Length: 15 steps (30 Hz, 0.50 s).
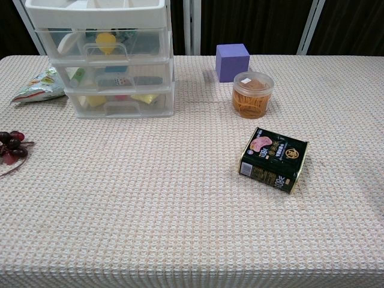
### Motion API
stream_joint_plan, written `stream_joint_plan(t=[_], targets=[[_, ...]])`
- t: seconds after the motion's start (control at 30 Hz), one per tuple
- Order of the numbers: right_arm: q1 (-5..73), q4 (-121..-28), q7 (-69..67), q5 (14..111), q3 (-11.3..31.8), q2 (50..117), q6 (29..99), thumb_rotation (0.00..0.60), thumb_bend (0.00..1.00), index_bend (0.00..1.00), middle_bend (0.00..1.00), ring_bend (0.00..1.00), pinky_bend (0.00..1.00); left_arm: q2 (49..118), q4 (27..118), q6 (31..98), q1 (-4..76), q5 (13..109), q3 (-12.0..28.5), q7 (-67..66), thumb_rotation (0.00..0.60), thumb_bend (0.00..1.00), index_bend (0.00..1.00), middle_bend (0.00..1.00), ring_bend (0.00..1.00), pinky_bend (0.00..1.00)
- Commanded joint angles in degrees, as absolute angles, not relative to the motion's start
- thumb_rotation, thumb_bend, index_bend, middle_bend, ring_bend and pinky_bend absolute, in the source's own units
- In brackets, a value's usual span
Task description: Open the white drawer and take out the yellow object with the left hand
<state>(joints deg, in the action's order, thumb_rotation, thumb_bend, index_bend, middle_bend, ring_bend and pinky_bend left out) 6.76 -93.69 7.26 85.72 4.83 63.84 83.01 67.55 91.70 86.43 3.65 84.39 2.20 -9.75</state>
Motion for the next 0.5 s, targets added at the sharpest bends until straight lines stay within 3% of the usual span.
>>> stream_joint_plan(t=[0.03, 0.5], targets=[[6.9, -93.6, 7.3, 85.6, 4.9, 64.0, 82.8, 0.6, 0.19, 0.0, 0.01, 0.0, 0.0, 68.2, 91.4, 86.6, 3.5, 84.4, 2.1, -9.6, 0.6, 0.0, 0.21, 0.21, 0.21, 0.21], [5.7, -92.4, 3.9, 86.7, 5.5, 62.7, 86.5, 0.6, 0.19, 0.0, 0.01, 0.0, 0.0, 69.1, 95.3, 84.7, 6.9, 88.4, 2.8, -10.8, 0.6, 0.02, 0.21, 0.22, 0.21, 0.23]])
